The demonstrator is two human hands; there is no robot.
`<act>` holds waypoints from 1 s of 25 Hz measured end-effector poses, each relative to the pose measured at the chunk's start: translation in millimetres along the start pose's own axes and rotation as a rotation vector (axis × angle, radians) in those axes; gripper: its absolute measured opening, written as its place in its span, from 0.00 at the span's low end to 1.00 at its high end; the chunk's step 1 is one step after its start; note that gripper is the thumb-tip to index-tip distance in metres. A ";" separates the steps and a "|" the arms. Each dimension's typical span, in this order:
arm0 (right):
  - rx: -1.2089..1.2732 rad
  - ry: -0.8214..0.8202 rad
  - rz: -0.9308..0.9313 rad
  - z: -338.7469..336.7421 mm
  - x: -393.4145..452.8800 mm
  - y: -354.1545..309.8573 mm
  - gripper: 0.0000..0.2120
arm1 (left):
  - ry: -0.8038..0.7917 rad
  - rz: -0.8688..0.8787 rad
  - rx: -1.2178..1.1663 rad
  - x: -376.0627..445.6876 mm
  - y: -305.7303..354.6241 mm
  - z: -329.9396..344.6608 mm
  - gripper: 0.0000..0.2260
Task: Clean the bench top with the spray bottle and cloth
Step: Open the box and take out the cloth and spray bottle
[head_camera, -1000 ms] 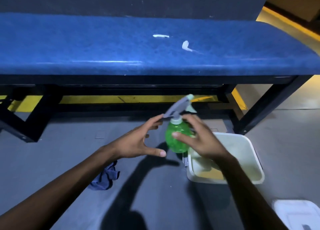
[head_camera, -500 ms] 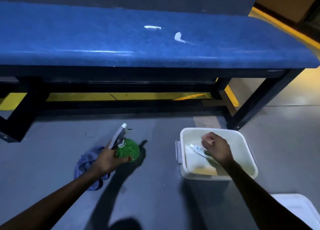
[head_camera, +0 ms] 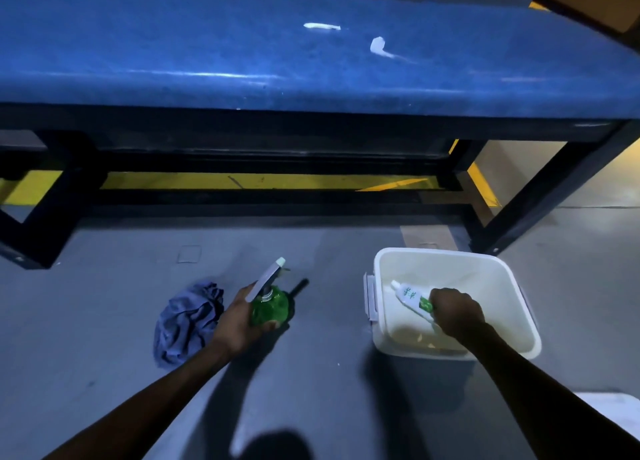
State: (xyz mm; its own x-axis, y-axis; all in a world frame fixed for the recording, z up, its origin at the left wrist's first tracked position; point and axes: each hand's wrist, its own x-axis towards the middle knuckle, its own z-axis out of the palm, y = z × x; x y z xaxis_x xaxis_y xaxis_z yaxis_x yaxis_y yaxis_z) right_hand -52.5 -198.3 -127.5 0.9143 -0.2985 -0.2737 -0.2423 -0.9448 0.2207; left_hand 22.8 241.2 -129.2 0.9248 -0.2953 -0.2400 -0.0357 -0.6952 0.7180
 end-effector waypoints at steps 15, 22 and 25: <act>1.615 -0.339 -0.089 -206.8 -110.7 -121.7 0.05 | -0.077 -0.049 0.367 -12.1 -34.8 -132.8 0.47; 0.600 -0.158 -0.041 -85.7 -59.1 -221.6 0.17 | -0.058 -0.278 0.352 -23.1 -55.6 -105.7 0.53; 0.523 -0.139 -0.026 -49.3 -51.3 -224.9 0.15 | -0.025 -0.334 0.253 -28.7 -60.3 -89.7 0.59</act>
State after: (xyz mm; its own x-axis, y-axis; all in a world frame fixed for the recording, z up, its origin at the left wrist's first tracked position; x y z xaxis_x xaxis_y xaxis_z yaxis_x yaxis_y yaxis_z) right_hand -28.9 36.1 -116.9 0.8791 -0.2562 -0.4020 -0.3821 -0.8829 -0.2730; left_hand 32.4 350.4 -107.1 0.8919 -0.0405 -0.4504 0.1695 -0.8935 0.4159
